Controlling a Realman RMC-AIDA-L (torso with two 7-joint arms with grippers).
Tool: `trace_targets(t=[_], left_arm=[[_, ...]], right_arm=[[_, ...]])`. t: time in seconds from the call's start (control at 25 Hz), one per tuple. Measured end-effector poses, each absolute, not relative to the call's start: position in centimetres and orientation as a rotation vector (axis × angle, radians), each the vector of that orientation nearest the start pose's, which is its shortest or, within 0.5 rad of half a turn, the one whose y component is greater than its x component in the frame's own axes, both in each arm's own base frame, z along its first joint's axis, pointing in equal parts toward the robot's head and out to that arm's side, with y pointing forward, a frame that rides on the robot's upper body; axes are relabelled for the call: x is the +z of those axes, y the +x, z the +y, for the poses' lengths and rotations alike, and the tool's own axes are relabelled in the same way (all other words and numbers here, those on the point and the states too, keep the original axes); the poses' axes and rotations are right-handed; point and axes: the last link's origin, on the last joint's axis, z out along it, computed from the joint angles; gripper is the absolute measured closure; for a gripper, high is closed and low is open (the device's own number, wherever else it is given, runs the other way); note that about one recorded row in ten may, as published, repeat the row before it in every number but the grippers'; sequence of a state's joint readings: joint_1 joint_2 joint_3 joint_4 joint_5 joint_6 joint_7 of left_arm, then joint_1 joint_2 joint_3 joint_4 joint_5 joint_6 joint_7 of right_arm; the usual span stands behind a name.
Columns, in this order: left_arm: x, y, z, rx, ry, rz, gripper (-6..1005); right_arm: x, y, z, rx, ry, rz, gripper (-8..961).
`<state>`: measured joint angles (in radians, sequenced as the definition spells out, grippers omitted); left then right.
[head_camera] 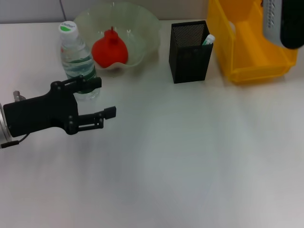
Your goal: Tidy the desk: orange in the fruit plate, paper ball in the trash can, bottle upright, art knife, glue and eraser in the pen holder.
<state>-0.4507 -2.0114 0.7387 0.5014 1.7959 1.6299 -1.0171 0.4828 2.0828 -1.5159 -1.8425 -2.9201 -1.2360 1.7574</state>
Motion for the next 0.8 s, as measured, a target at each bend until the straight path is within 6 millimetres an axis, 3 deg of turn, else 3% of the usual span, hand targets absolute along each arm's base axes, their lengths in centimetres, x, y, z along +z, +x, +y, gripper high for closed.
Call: trace_targets(t=[0.32,0.44,0.8], left_arm=[[1.2,-28.3,30.4,-0.866,-2.585,-0.261,162],[0.6,-28.3,30.4,-0.855,-2.567,-0.240,162],[-0.2,-28.4,30.0,-0.859,-2.542,-0.232,162]], right_arm=[[7.5,12.8,38.7,-0.802,-1.857,-0.987,814],[6.7,14.5,39.4,-0.885,-1.675,-1.165,815],[4.2,15.9,40.6,-0.993,-1.396,-1.417,816]])
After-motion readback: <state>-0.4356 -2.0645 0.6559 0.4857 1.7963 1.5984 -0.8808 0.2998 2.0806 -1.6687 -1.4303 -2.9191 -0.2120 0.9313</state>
